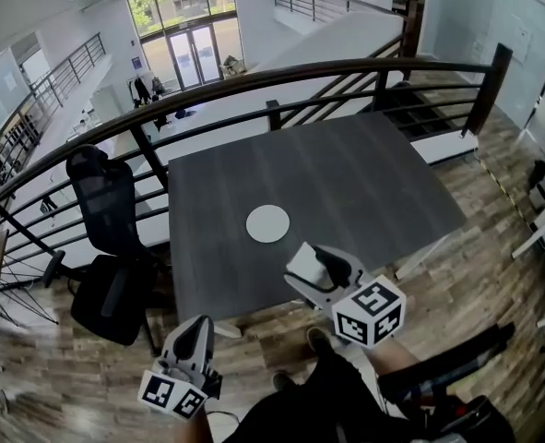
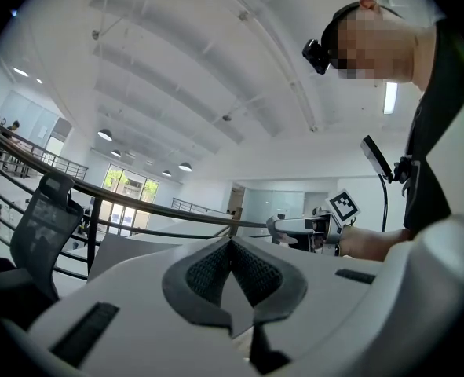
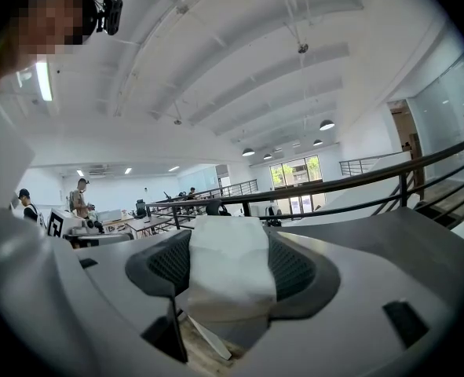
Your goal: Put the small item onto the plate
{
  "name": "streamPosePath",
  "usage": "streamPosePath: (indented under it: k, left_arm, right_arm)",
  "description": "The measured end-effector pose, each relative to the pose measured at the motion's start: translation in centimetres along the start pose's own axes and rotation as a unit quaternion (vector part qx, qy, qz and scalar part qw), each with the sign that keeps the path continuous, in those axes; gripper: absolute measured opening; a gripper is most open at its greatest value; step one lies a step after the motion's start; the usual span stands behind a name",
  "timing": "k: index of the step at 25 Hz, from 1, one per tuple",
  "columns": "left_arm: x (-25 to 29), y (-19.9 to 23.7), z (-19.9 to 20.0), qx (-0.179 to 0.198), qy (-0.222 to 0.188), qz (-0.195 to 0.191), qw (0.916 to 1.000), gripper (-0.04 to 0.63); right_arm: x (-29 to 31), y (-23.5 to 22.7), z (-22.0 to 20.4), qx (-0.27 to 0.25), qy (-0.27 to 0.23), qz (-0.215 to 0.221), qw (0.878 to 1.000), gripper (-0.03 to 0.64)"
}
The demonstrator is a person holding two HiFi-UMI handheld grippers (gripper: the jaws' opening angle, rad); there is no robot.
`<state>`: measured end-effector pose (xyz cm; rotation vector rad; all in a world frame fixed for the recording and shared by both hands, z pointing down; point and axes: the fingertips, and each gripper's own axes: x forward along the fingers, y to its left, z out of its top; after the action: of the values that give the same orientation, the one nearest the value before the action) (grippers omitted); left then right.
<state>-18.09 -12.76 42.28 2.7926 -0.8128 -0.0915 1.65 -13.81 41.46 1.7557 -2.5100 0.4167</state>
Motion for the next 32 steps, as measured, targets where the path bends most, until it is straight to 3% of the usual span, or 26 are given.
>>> streamPosePath:
  k: [19, 26, 32]
  left_arm:
    - [11.7, 6.5, 3.6, 0.020, 0.013, 0.093, 0.9954, 0.003]
    - [14.1, 7.5, 4.1, 0.023, 0.013, 0.122, 0.9922, 0.003]
    - [14.7, 9.2, 4.3, 0.035, -0.010, 0.138, 0.9897, 0.003]
  right_arm:
    - [12.6, -11.6, 5.5, -0.007, -0.005, 0.072, 0.997, 0.310]
    - [15.9, -14.2, 6.0, -0.003, -0.001, 0.094, 0.996, 0.310]
    - [19.4, -15.6, 5.1, 0.002, 0.008, 0.102, 0.995, 0.311]
